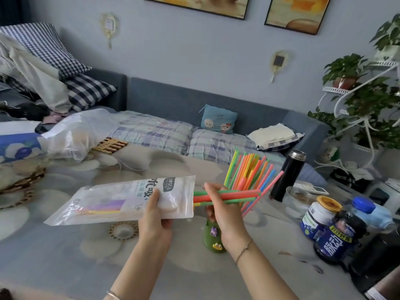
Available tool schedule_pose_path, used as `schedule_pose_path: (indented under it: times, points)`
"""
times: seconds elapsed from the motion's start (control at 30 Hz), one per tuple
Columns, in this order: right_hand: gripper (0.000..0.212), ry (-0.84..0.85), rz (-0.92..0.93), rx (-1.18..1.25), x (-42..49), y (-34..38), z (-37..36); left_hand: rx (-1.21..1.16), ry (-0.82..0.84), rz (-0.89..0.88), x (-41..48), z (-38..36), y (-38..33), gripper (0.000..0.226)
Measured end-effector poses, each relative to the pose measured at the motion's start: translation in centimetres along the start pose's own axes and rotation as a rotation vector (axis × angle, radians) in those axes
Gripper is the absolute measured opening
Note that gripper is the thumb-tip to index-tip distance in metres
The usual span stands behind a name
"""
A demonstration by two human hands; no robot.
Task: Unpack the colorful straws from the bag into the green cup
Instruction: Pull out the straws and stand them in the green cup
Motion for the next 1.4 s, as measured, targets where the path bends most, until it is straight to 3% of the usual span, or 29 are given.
schedule_pose_path:
  times: [0.13,0.2,0.4,0.63,0.83,1.0,1.23,1.4]
  points:
    - [0.03,-0.198,0.138,0.14,0.5,2.5,3.4,-0.05,-0.006,0.004,0.5,0.1,-0.4,0.047]
    - [0.024,-0.268,0.165,0.226,0.7,3.1,4.8,-0.061,-0.016,-0.003,0.8,0.2,-0.7,0.049]
    - [0.02,-0.024,0.189,-0.073,0.3,2.6,0.5,-0.067,0.017,0.065,0.1,-0.4,1.5,0.044]
    - [0.042,-0.146,0.23,-0.05,2.2,5.7,5.3,-0.119,0.002,0.079,0.9,0.1,1.2,0.041]
    - [0.036,-0.215,0.29,-0.285,4.6,10.3,10.8,-0.128,-0.049,0.078,0.8,0.7,0.5,0.042]
    - [0.04,-0.162,0.308,-0.455,5.7,10.6,11.3,-0.083,-0.049,0.1,0.6,0.8,1.4,0.041]
    - [0.039,-0.232,0.291,-0.407,6.4,10.7,13.1,-0.03,-0.048,0.075,0.8,1.1,2.1,0.043]
    - [0.042,-0.186,0.362,-0.519,6.0,10.7,11.9,-0.073,-0.103,0.032,1.0,1.5,1.1,0.048]
Point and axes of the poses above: each hand's wrist, its own x-axis towards the middle knuckle, its own z-axis out of the back of the hand, y = z × x, the point moved 9 cm from there along x, towards the middle knuckle, and after that the axes turned 8 degrees about -x, right-handed, at the moved point
